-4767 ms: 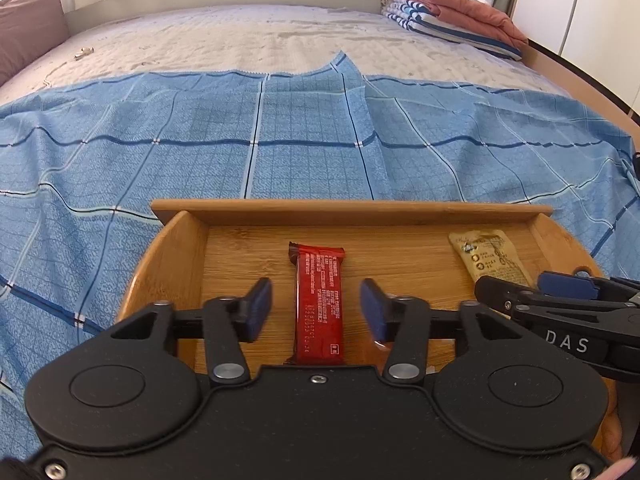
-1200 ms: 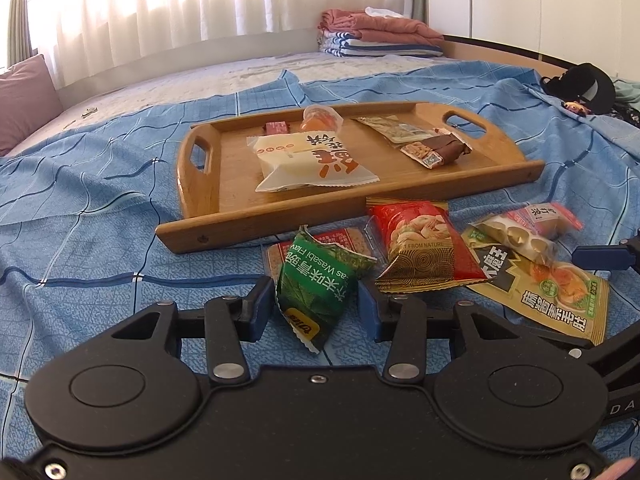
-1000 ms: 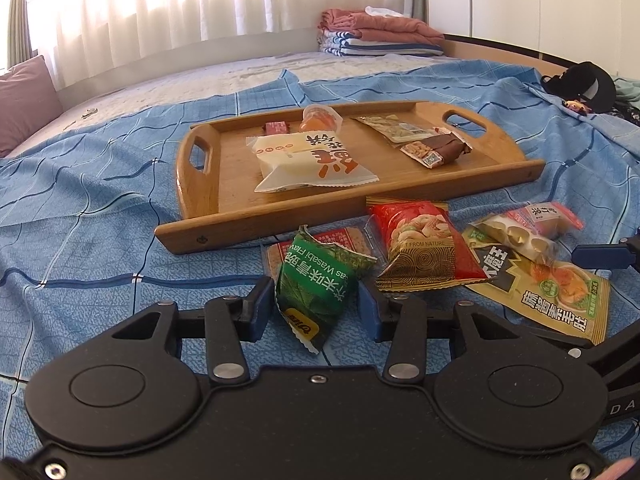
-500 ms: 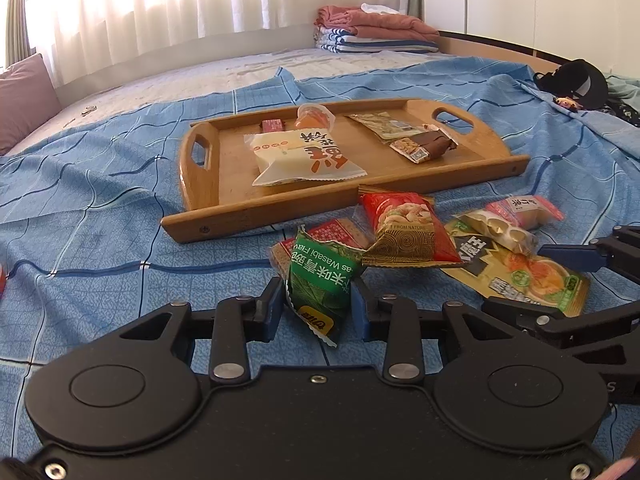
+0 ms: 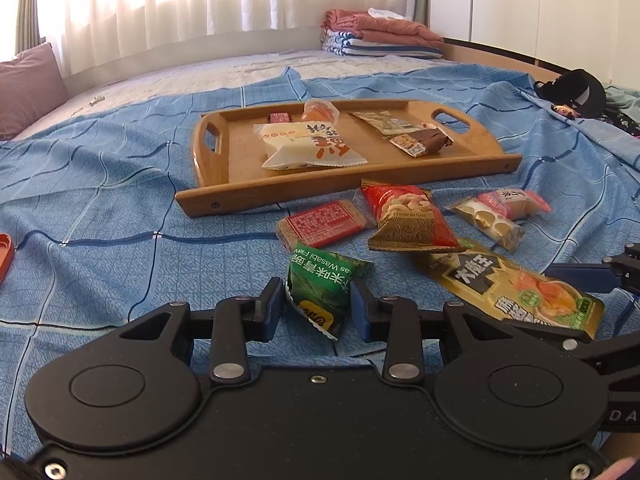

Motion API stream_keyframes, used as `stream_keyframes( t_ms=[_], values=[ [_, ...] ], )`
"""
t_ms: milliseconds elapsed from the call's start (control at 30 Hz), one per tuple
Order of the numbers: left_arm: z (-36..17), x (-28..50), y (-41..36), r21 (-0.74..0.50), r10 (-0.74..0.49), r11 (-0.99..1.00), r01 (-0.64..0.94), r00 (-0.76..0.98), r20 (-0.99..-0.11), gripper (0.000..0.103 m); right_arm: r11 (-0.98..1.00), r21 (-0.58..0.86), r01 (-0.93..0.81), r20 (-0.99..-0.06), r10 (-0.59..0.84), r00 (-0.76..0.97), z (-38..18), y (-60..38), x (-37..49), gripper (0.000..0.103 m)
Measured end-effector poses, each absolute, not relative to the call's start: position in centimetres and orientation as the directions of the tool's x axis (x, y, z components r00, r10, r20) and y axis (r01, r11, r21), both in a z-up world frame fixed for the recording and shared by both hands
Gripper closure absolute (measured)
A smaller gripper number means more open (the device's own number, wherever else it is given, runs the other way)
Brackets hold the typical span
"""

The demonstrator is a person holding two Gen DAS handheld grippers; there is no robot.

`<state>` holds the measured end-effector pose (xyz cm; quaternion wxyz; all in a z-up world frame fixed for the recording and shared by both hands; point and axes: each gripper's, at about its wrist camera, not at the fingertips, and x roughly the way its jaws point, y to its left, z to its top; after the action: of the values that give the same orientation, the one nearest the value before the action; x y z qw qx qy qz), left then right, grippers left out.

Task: Organize snacks

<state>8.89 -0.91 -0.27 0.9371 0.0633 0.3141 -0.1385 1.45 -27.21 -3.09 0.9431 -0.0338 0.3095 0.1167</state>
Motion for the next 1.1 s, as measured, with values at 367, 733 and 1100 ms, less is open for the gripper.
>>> stream_keyframes(
  t_ms=[367,733,1100],
  values=[
    [-0.5,9.6,-1.8,0.087,-0.202,0.947,0.31,0.783,-0.588,0.045,0.979,-0.006,-0.205,-0.567,0.166,0.807,-3.7,-26.6,2.9,0.02],
    [-0.2,9.6,-1.6,0.022,-0.239,0.948,0.319,0.753,-0.613,0.072,0.976,0.019,-0.219,-0.604,0.186,0.775,-3.4,-26.0,3.7,0.037],
    [3.9,10.2,-0.4,-0.008,-0.226,0.964,0.267,0.797,-0.56,0.072,0.975,0.092,-0.203,-0.546,0.22,0.808,0.6,-27.2,3.2,0.038]
  ],
)
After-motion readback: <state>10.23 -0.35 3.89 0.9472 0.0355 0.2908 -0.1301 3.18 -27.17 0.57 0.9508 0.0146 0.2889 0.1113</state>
